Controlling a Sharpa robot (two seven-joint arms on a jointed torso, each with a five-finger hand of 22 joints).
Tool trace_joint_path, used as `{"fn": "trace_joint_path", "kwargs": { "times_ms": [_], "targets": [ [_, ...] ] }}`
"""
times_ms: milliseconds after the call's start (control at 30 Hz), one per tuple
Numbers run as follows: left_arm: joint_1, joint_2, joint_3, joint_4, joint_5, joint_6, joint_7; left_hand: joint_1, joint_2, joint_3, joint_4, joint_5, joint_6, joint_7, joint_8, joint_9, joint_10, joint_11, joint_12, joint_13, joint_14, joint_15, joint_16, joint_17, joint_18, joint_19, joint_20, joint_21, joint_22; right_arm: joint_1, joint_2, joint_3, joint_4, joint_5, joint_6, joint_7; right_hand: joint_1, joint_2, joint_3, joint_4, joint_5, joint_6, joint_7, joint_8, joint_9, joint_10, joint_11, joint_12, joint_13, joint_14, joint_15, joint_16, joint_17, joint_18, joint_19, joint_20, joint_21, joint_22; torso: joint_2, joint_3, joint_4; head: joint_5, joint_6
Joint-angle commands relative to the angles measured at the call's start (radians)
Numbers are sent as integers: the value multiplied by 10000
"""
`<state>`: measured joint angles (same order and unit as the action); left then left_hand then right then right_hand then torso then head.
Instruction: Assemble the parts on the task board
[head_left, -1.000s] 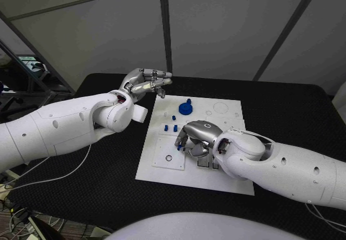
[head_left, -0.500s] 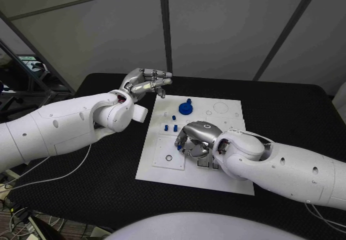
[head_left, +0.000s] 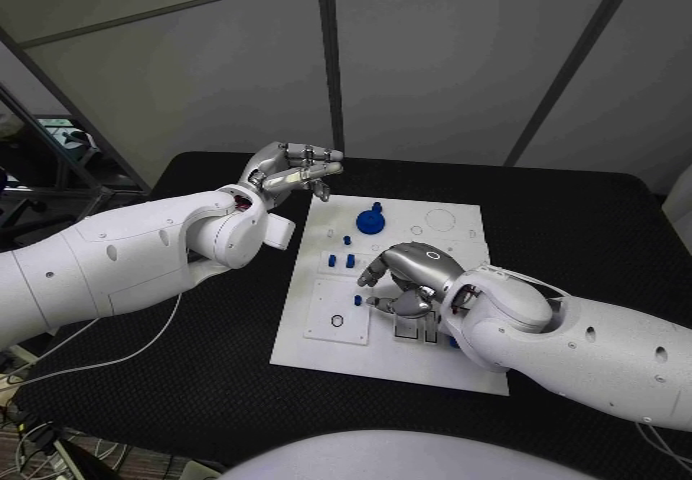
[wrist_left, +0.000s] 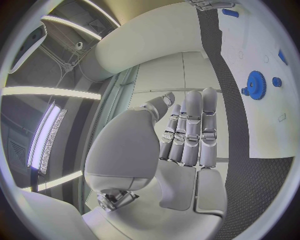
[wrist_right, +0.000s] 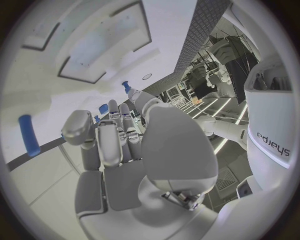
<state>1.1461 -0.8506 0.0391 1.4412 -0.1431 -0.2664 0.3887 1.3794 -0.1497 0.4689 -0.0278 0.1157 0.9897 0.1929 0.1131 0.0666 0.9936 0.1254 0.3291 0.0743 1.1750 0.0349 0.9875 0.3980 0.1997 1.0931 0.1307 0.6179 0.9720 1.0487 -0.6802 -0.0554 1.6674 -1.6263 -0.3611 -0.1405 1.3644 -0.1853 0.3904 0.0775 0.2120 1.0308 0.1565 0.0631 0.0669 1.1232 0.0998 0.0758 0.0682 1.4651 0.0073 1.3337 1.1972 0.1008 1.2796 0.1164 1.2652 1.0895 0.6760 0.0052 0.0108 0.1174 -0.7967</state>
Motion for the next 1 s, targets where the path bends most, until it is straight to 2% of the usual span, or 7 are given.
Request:
{"fn": "trace_joint_path", "kwargs": {
  "times_ms": [33, 233, 367, 533, 633, 667, 1000],
  "targets": [
    [13, -7, 9, -11, 26, 71, -3, -4, 77, -61, 4, -16, -80, -16, -64, -8, -66, -26, 43, -3, -101, 2, -29, -14, -176, -42, 5, -31, -9, 40, -356, 58, 366, 306, -657, 190, -70, -46, -76, 24, 30, -44, 0, 28, 17, -108, -8, 74, 13, 387, 68, -23, -50, 48, -44, 28, -75, -58, 2, -6, -6, -20, 55],
    [12, -29, 5, -27, 26, 91, -11, -4, 77, -61, 4, -16, -80, -16, -64, -8, -66, -26, 43, -3, -101, 2, -29, -14, -176, -42, 5, -31, -9, 221, -1076, 564, 654, 473, -173, -65, -55, -12, -126, 41, 56, 28, -23, 65, 39, -110, -24, 142, 22, 379, 60, -22, -65, 49, -44, 26, -76, -54, 1, 0, -18, -223, 204],
    [11, -22, -3, -49, 26, 87, -10, -6, 75, -71, 5, -17, -90, -12, -66, -7, -71, -22, 49, -2, -103, 4, -27, -19, -175, -42, 7, -35, -11, 475, -1428, 762, 371, 651, 515, -325, -86, -83, -340, 81, -7, -9, -100, 38, 35, -280, -47, 185, 0, 351, 47, -66, -160, 76, -123, 15, -165, -172, -8, -20, -28, -343, 263],
    [8, -6, -12, -82, 26, 83, -6, -5, 74, -73, 4, -17, -93, -10, -66, -7, -72, -22, 51, -1, -104, 4, -27, -20, -176, -42, 8, -36, -12, 642, -1662, 840, -101, 540, 1137, -505, 43, -81, -1008, 170, 110, -274, -190, 13, 14, -784, 10, 287, -19, 222, 97, -347, -643, 213, -577, 42, -686, -868, -19, -31, -18, -401, 327],
    [6, 9, -17, -113, 26, 84, -9, -5, 74, -73, 4, -17, -93, -10, -66, -7, -72, -22, 51, -1, -104, 4, -27, -20, -176, -42, 8, -36, -12, 672, -1716, 854, -227, 478, 1405, -553, 224, -1, -1476, 252, 114, -368, -289, 14, 18, -1023, 53, 419, -14, 134, 124, -566, -984, 277, -795, 78, -975, -1220, -5, -4, -18, -424, 351],
    [6, 18, -18, -124, 26, 89, -12, -5, 74, -73, 4, -17, -93, -10, -66, -7, -72, -22, 51, -1, -104, 4, -27, -20, -176, -42, 8, -36, -12, 682, -1734, 857, -266, 441, 1554, -577, 282, 26, -1607, 283, 117, -386, -301, 15, 19, -1077, 57, 470, -11, 127, 134, -594, -1038, 288, -819, 83, -1020, -1270, -15, -18, -4, -442, 340],
    [4, 40, -23, -150, 26, 111, -36, 28, 82, -79, -17, -12, -103, -8, -62, -4, -74, -23, 72, 3, -107, 4, -21, -31, -172, -40, 10, -43, -17, 698, -1752, 859, -260, 427, 2339, -520, 460, 164, -2224, 578, 180, -372, -350, 29, 32, -1128, 29, 854, 5, 93, 104, -738, -1321, 314, -874, 82, -1204, -1464, -2, -25, -17, -429, 281]
  ]
}}
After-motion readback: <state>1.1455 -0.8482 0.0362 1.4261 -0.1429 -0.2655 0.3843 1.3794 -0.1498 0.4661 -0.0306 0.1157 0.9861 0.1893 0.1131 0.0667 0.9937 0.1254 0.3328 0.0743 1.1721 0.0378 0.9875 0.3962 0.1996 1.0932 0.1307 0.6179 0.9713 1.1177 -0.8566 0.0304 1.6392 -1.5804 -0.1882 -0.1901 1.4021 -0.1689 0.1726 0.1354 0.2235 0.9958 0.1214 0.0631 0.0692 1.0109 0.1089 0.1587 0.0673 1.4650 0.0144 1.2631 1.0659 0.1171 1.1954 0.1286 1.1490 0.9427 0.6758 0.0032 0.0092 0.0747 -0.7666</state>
